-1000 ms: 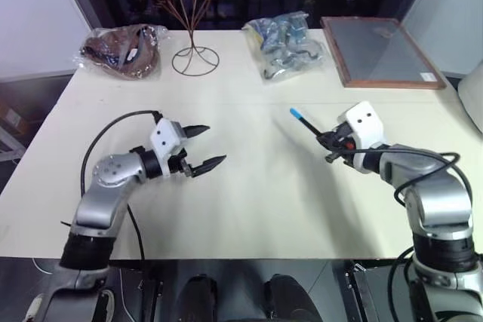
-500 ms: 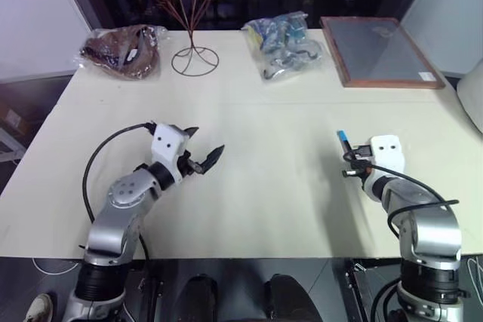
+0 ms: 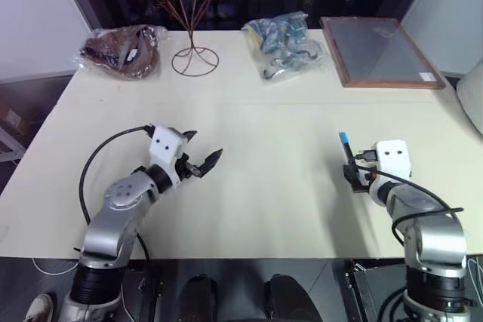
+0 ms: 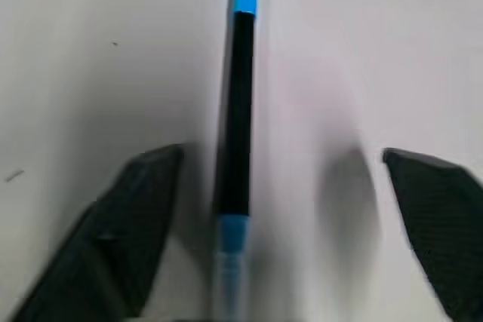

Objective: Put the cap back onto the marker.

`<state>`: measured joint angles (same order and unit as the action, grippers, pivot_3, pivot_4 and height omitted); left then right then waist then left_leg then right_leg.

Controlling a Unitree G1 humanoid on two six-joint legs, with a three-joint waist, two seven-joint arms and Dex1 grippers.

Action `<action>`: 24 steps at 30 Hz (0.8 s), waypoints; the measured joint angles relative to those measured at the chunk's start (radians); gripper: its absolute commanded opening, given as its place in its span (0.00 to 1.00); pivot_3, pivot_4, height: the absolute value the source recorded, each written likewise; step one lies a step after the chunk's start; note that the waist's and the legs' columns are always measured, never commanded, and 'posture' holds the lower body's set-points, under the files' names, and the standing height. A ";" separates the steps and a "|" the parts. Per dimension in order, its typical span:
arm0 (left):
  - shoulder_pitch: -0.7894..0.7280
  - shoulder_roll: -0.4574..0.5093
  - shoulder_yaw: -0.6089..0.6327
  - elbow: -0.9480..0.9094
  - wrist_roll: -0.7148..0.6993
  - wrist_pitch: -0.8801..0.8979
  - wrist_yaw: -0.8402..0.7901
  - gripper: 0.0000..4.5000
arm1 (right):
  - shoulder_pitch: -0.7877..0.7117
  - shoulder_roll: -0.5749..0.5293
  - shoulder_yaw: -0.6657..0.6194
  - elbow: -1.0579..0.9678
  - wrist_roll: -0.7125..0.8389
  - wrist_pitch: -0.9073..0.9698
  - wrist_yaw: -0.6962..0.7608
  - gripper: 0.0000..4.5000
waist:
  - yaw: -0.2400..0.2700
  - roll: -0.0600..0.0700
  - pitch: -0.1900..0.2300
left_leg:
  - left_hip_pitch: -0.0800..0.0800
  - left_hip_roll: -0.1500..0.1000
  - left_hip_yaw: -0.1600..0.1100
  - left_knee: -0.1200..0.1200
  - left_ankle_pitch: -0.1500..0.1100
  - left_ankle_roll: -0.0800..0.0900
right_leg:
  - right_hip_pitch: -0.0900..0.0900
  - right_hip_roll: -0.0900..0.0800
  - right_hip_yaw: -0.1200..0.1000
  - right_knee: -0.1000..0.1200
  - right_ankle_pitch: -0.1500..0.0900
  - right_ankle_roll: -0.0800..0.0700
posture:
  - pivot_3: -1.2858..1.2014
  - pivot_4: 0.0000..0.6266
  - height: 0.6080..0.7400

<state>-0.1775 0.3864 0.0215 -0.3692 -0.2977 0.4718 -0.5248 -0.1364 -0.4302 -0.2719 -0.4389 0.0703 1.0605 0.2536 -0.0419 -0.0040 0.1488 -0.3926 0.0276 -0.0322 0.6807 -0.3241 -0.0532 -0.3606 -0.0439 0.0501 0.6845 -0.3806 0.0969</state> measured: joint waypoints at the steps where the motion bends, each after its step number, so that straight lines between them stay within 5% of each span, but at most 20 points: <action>1: 0.000 0.002 0.000 0.000 -0.002 0.000 -0.005 0.95 | 0.006 -0.015 0.008 -0.003 0.000 -0.002 0.008 0.93 | 0.001 0.000 0.000 | 0.000 0.000 0.000 0.000 0.000 0.000 | 0.000 0.000 0.000 0.000 0.000 0.000 | 0.52 0.24 1.00; 16: -0.108 0.097 -0.046 0.010 -0.073 0.043 -0.173 0.95 | 0.056 -0.492 -0.092 -0.330 0.246 0.152 0.393 0.93 | 0.025 0.001 0.001 | 0.000 -0.001 0.000 0.001 -0.001 0.002 | 0.002 0.001 0.000 -0.003 0.000 0.000 | 0.52 0.24 1.00; 24: -0.193 0.162 -0.048 0.047 -0.078 0.046 -0.240 0.95 | 0.156 -0.600 -0.149 -0.364 0.281 0.140 0.477 0.93 | 0.031 0.000 0.001 | 0.000 -0.001 0.000 0.001 -0.002 0.003 | 0.003 0.000 0.000 -0.004 0.000 0.000 | 0.52 0.24 1.00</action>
<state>-0.3709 0.5480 -0.0262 -0.3225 -0.3752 0.5175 -0.7643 0.0194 -1.0302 -0.4206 -0.8029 0.3511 1.2009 0.7310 -0.0112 -0.0041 0.1498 -0.3927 0.0265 -0.0320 0.6821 -0.3257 -0.0503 -0.3579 -0.0440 0.0505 0.6809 -0.3806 0.0969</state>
